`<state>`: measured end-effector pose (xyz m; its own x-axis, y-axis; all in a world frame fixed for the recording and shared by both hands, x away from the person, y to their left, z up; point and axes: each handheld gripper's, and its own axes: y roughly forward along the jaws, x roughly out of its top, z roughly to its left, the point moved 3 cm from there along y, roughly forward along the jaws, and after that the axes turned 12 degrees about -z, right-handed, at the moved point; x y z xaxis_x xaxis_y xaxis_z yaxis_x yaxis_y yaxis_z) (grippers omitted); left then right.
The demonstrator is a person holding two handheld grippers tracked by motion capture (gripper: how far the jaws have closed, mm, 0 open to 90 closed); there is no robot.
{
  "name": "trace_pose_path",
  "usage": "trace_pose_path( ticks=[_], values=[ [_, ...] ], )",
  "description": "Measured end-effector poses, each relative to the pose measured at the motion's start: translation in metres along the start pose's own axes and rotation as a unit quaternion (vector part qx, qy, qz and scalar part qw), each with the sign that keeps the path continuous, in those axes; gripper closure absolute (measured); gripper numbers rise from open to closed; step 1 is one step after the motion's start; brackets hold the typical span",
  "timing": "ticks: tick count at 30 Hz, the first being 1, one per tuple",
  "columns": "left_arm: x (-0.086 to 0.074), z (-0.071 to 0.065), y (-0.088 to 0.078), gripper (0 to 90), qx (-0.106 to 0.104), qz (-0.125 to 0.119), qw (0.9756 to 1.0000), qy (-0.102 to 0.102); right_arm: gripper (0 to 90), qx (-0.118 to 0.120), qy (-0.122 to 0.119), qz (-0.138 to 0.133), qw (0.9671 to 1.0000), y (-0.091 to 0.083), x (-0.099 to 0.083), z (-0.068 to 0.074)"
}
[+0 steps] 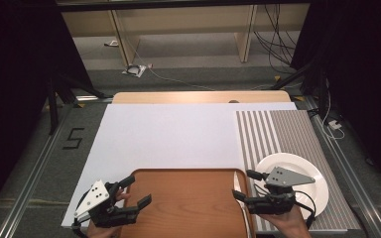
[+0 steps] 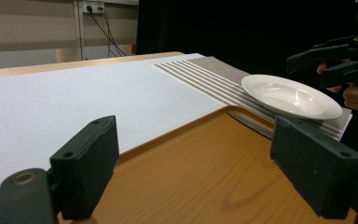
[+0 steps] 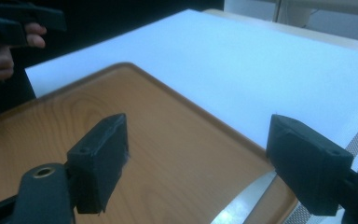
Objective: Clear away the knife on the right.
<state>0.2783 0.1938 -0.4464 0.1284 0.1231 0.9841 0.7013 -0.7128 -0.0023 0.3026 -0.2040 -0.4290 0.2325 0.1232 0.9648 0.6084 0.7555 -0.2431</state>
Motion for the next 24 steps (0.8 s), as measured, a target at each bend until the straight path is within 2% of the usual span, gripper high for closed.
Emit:
trace_pose_path(
  ticks=[6,17,24],
  values=[
    [0.000,0.000,0.000,15.3,-0.001,0.001,1.0000,0.001,19.5,-0.001,0.015,-0.041,0.9991,-0.007,-0.002,-0.002],
    [-0.001,-0.001,0.000,15.2,-0.002,0.002,1.0000,0.001,16.5,-0.017,0.008,-0.068,0.9975,-0.021,-0.004,-0.002],
    [0.000,0.000,0.001,15.2,-0.001,0.001,1.0000,0.001,16.5,-0.020,0.008,-0.069,0.9974,-0.022,-0.005,-0.003]
  ],
)
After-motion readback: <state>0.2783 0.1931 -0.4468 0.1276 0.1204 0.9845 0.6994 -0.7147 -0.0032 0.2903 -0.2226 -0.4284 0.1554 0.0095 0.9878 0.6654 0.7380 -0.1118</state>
